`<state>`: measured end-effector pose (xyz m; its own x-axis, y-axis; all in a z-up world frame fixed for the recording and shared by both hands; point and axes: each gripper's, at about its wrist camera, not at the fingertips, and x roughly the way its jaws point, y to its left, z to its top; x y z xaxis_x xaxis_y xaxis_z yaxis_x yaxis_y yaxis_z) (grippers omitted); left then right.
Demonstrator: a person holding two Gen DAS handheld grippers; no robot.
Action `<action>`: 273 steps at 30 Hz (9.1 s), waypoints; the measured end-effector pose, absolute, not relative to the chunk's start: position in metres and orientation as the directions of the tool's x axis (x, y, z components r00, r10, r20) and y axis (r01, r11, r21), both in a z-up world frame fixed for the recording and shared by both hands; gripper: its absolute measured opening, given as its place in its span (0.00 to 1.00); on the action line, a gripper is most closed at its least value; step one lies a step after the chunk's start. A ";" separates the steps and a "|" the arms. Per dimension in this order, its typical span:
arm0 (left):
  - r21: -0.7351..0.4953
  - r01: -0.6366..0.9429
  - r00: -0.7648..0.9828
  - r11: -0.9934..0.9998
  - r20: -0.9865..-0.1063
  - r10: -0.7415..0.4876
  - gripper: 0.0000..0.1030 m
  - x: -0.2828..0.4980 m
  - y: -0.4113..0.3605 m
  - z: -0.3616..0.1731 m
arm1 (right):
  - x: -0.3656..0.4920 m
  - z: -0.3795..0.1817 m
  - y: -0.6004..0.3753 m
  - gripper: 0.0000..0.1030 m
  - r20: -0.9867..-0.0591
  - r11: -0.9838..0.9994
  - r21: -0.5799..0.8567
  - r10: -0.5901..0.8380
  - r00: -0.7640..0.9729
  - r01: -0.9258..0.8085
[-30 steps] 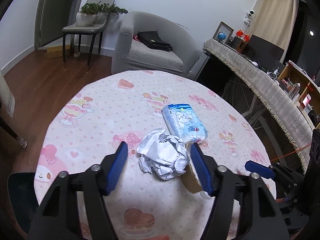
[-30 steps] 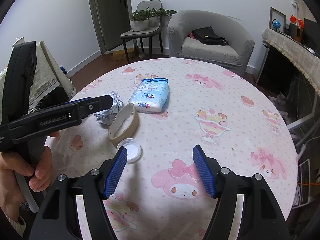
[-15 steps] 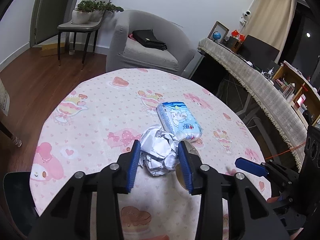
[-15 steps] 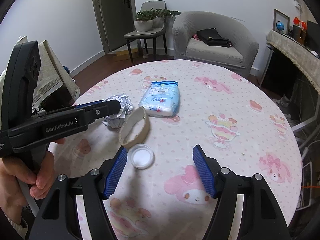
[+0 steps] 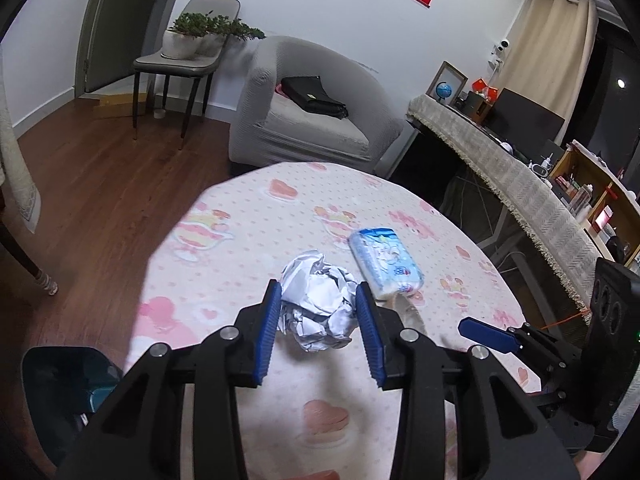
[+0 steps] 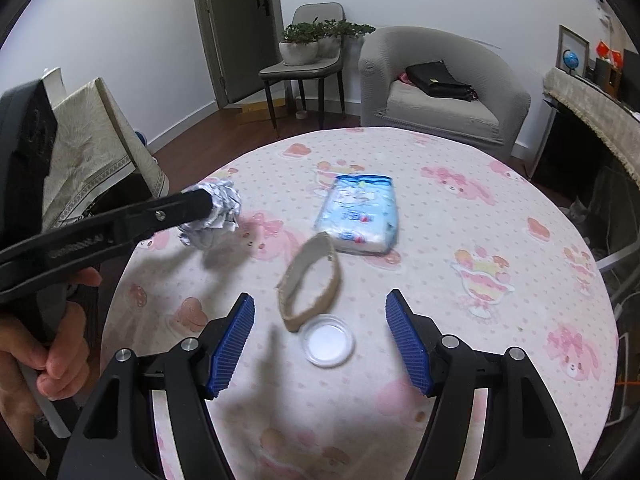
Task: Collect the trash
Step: 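Close the left tool on the crumpled foil ball while the right tool grasps the brown cardboard tape core, then carry the foil ball and cardboard core from the table over the teal bin, then open the left tool over the teal bin to drop the foil ball, then open the right tool over the teal bin to drop the cardboard core, then move both open tools back over the table toward the blue packet and white lid, then close the left tool on the blue wet-wipe packet while the right tool grasps the small white lid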
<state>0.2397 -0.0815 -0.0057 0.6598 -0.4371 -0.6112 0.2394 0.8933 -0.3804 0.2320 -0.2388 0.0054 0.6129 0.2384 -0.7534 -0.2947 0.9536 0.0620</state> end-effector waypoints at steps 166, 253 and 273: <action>-0.231 -0.133 0.786 0.964 -0.617 -0.040 0.91 0.103 0.214 0.037 | 0.208 -0.145 0.098 0.49 -0.952 0.738 0.071 0.250 0.175 -0.671; -0.211 0.217 0.673 0.953 -0.675 -0.303 0.97 0.226 -0.109 0.014 | 0.223 0.002 -0.273 0.29 -0.789 0.976 0.030 0.155 0.595 -0.214; -0.067 0.264 0.610 0.962 -0.761 -0.220 0.97 0.271 -0.202 -0.019 | 0.218 0.012 -0.352 0.29 -0.756 0.983 0.153 0.185 0.628 -0.105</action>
